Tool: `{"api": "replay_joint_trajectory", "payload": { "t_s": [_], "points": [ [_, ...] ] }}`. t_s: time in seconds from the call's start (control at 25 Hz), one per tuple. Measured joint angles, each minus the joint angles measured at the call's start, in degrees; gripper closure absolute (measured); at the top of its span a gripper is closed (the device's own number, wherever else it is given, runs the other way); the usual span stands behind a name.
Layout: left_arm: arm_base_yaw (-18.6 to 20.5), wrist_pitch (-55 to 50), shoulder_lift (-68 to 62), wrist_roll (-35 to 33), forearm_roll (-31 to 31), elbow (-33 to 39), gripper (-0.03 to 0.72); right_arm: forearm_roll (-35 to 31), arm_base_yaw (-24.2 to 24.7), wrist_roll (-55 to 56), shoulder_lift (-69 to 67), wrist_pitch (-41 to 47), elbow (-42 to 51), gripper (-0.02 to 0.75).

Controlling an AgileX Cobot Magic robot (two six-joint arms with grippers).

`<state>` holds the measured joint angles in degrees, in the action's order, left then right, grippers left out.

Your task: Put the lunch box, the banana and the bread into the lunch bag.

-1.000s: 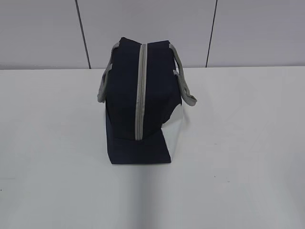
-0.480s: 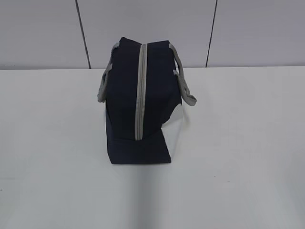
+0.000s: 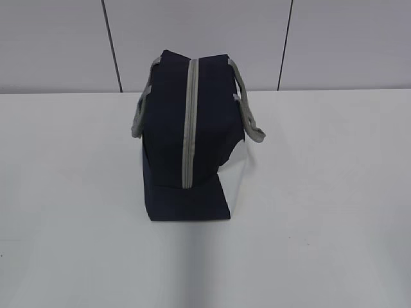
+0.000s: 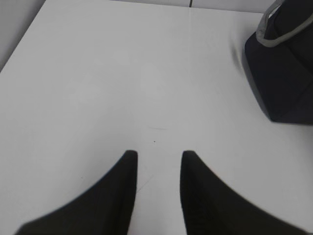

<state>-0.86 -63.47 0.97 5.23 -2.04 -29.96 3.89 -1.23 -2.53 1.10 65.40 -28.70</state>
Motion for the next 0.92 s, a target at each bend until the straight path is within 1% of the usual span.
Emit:
{"api": "replay_joint_trajectory", "payload": {
  "t_s": [0.92],
  "points": [
    [0.16, 0.0, 0.05, 0.0, 0.11, 0.0, 0.453, 0.0, 0.0, -0.1, 0.0, 0.11, 0.0, 0.174]
  ]
}}
